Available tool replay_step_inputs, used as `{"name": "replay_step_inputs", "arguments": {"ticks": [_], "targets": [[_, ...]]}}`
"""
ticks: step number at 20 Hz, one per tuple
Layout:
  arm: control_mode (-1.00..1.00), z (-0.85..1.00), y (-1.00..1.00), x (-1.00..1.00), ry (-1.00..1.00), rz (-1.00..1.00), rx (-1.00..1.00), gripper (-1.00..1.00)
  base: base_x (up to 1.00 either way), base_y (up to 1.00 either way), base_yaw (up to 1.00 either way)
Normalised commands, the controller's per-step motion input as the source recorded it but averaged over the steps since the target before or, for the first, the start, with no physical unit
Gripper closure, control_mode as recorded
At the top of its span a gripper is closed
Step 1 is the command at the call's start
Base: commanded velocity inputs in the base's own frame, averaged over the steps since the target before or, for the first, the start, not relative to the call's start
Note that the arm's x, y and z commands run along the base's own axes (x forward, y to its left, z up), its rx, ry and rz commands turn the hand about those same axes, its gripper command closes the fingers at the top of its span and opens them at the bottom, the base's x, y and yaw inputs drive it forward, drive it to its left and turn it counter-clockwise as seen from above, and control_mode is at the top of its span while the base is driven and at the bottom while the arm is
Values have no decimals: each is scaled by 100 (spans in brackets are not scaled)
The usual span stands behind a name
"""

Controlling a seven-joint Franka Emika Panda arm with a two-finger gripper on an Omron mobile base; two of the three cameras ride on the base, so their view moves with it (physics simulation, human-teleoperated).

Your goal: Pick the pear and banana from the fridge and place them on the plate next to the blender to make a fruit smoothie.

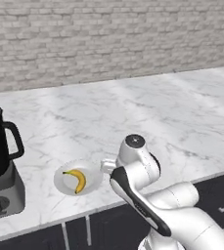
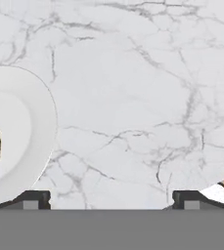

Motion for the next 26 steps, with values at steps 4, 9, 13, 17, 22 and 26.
{"name": "replay_step_inputs", "arguments": {"ticks": [4,9,13,17,22,26], "targets": [[100,0,0,0,0,0,0,-100,-33,-2,-81],[100,0,0,0,0,0,0,-100,-16,-2,-85],[100,0,0,0,0,0,0,-100,0,-18,-81],[100,0,0,0,0,0,0,-100,0,-28,-79],[100,0,0,0,0,0,0,-100,0,-48,-74],[100,0,0,0,0,0,0,-100,0,-69,-69]]}}
